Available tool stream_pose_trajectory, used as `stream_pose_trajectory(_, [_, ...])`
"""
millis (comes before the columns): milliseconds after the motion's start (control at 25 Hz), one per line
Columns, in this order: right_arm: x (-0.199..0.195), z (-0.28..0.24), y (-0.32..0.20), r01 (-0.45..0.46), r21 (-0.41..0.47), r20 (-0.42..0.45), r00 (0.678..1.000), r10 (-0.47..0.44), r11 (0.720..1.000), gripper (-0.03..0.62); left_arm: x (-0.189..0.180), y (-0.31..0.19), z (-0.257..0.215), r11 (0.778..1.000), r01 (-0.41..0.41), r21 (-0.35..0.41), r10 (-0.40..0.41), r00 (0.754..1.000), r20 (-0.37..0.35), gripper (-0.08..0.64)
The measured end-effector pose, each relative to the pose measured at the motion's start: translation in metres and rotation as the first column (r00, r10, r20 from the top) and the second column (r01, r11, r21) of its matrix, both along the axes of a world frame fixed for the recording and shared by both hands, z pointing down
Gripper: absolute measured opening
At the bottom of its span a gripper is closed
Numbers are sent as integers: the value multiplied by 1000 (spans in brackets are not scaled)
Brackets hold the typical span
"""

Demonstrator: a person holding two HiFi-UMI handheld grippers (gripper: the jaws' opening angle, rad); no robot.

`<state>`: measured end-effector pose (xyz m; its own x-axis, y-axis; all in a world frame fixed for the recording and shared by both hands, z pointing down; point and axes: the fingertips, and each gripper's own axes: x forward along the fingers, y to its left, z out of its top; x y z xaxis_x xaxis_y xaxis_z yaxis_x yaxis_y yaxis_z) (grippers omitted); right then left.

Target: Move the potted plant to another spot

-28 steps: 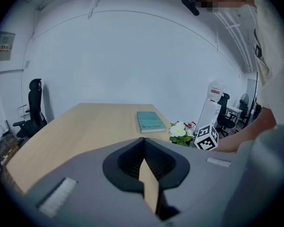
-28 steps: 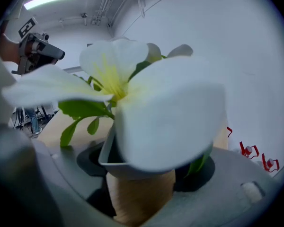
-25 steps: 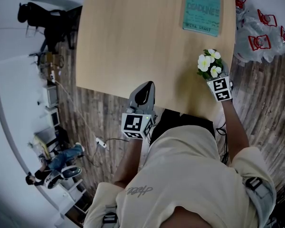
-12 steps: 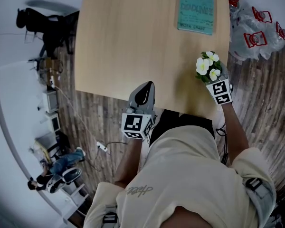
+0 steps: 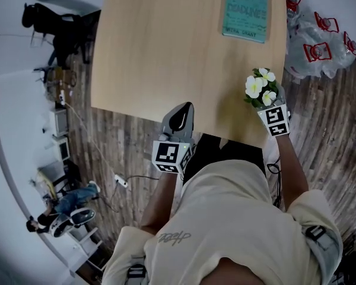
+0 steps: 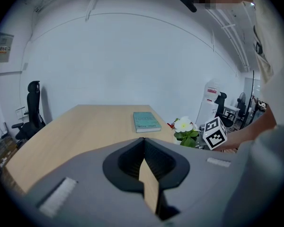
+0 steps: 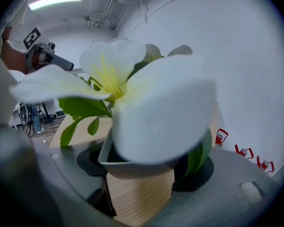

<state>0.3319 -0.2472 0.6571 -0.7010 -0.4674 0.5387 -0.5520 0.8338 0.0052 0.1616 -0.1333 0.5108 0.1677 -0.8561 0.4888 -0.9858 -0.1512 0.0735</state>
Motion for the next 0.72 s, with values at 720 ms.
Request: stream_pose_trajectory(720, [-49,-56,46,82,57,14,996,-83,995,350,-56,53,-8,991,106,85,-104,994,-32,15])
